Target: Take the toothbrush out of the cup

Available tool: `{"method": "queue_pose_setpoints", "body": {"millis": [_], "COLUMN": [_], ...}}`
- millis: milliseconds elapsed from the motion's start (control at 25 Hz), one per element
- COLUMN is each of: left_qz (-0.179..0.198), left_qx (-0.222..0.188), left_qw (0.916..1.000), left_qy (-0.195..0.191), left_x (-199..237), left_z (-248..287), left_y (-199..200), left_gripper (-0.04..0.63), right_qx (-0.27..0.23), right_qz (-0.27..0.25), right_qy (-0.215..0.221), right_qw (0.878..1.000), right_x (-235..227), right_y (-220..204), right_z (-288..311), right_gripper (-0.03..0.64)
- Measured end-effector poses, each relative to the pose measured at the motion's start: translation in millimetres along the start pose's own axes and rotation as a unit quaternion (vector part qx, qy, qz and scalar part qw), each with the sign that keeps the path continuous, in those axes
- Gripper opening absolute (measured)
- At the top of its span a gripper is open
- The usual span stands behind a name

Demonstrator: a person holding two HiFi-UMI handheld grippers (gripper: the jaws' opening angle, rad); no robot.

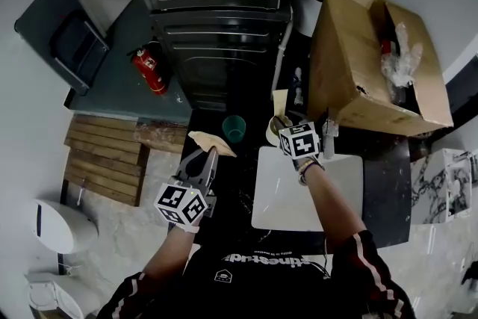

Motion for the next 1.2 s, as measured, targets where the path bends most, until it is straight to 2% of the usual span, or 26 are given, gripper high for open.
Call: {"method": "queue_pose_setpoints", "body": {"millis": [200,360,520,880,1200], "left_qz": [-0.009,-0.016,-0.018,-0.019,-0.013], "left_qx": [0.007,0.01,0.007,-0.008,-0.018], "left_qw": [0.9999,0.9998,0.9998,0.9998,0.9997], "left_qy": [0.005,0.007,0.005,0.005,-0.013], "left_x": [4.7,5.1,1.5,-5.9,-21.2], "left_z": [1.4,2.3,2.9,-8.2,-15.0], "left_y": [-5.4,-8.4,-8.4,-3.6,2.1], "left_gripper": [0.018,0.018,0.018,0.018,0.018], "right_qx": [0.025,0.022,0.009,-0.06,-0.15], "right_qz": [-0.017,-0.033,-0.036,-0.035,-0.046], "right_qy": [0.005,-0.004,-0.01,-0.019,-0.01], "right_qw": [1.0,0.999,0.999,0.997,0.988], "right_x": [-0.8,1.6,1.8,5.8,30.2], "right_y": [-3.3,-7.3,-10.4,4.1,37.9], "right_z": [8.3,5.3,-2.1,-42.8,-125.5], "right_gripper": [0.151,0.075,0.05,0.04,0.038]}}
Point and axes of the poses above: the fingertips, and each gripper's own axes: z forward along the fingers, x to its left, y out of its top, the point moved 9 cm from there along -z, backward along the fingers, and after that the axes turned 5 degrees about y, right-handed, at the moved point
